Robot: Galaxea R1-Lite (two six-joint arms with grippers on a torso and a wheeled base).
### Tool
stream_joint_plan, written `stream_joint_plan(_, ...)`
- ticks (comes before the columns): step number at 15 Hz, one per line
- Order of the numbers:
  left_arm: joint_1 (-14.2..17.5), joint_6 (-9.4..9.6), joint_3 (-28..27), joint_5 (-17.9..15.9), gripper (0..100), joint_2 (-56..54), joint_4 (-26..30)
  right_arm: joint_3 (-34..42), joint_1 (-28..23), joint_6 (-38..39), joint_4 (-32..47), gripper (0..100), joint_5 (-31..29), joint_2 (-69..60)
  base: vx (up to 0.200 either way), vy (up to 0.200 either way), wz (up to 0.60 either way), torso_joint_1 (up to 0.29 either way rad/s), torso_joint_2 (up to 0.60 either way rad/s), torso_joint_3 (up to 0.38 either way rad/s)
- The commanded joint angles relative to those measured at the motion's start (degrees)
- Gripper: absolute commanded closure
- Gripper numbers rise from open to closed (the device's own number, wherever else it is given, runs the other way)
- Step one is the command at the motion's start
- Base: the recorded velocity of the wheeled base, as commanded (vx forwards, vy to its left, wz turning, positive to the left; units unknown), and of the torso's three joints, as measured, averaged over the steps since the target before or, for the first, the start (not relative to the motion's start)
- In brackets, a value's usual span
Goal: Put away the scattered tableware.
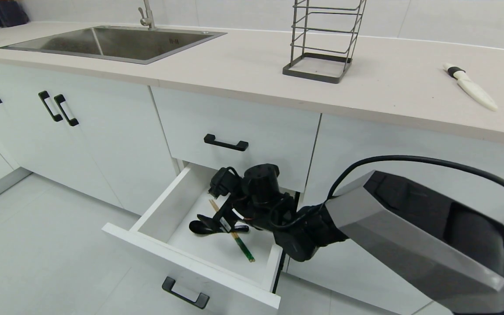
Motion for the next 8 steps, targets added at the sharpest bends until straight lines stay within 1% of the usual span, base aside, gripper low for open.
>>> stream_joint_plan(1, 0.0, -0.01, 0.0, 0.0, 0, 0.1, 0.0, 3.9, 0.9, 0.3, -5.5, 0, 2.1, -5.1, 0.000, 0.000, 0.00, 0.000, 0.00, 0.000)
stream_joint_plan(3, 0.0, -0.01, 0.0, 0.0, 0, 0.1, 0.0, 7.6, 1.7, 0.3, -9.9, 0, 2.8, -9.1, 0.000, 0.000, 0.00, 0.000, 0.00, 0.000)
stream_joint_plan(4, 0.0, -0.01, 0.0, 0.0, 0, 0.1, 0.0, 9.0, 1.8, 0.3, -10.8, 0, 2.8, -10.1, 0.000, 0.000, 0.00, 0.000, 0.00, 0.000)
stream_joint_plan(6, 0.0, -0.01, 0.0, 0.0, 0, 0.1, 0.0, 20.3, 3.9, 0.7, -18.0, 0, 3.6, -16.6, 0.000, 0.000, 0.00, 0.000, 0.00, 0.000)
stream_joint_plan(7, 0.1, -0.01, 0.0, 0.0, 0, 0.1, 0.0, 22.9, 4.4, 1.2, -19.2, 0, 4.1, -18.1, 0.000, 0.000, 0.00, 0.000, 0.00, 0.000)
stream_joint_plan(8, 0.1, -0.01, 0.0, 0.0, 0, 0.1, 0.0, 30.8, 5.3, 2.2, -21.3, 0, 4.3, -23.1, 0.000, 0.000, 0.00, 0.000, 0.00, 0.000)
